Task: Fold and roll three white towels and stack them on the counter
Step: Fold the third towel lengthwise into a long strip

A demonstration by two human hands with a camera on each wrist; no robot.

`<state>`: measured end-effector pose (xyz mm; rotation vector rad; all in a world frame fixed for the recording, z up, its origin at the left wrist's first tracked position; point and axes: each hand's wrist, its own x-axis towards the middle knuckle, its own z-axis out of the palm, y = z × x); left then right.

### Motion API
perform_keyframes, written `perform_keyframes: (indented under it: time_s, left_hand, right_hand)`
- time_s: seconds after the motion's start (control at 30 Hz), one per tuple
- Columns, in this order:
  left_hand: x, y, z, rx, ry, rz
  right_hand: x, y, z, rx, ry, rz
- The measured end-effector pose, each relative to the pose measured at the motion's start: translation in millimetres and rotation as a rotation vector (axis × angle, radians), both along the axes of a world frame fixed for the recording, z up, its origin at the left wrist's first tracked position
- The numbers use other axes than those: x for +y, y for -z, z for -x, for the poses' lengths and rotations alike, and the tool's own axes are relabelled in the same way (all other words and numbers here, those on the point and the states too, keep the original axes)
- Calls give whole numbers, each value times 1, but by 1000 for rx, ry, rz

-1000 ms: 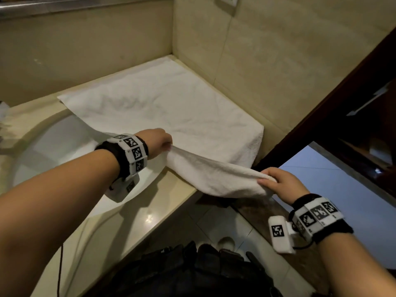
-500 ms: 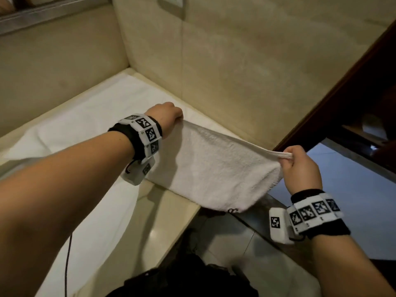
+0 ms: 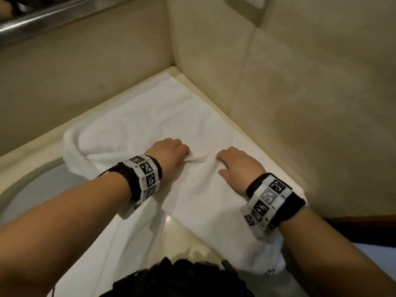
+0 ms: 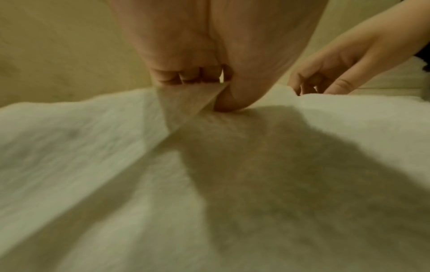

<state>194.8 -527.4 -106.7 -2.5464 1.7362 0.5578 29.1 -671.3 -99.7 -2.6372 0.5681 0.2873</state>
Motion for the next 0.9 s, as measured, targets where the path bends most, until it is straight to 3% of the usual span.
perform_keyframes:
  time_s: [0.13, 0.27, 0.4, 0.6, 0.8, 0.9]
  left_hand:
    - [30, 1, -30, -35, -54, -16]
    - [53, -2, -58, -42, -145, -12]
    - [90, -13, -84, -92, -281, -37]
    - [173, -31, -122, -140, -576, -193]
    - [173, -65, -146, -148, -604, -45]
    - [156, -91, -157, -194, -588, 87]
  right_hand:
    - [1, -5, -38, 106, -76, 50]
    - [41, -14, -99, -4, -199, 32]
    - [77, -9, -152, 120, -390, 101]
    - [59, -12, -172, 214, -341, 120]
    - [123, -15, -208, 6, -430, -50]
    - [111, -31, -220, -140, -320, -176]
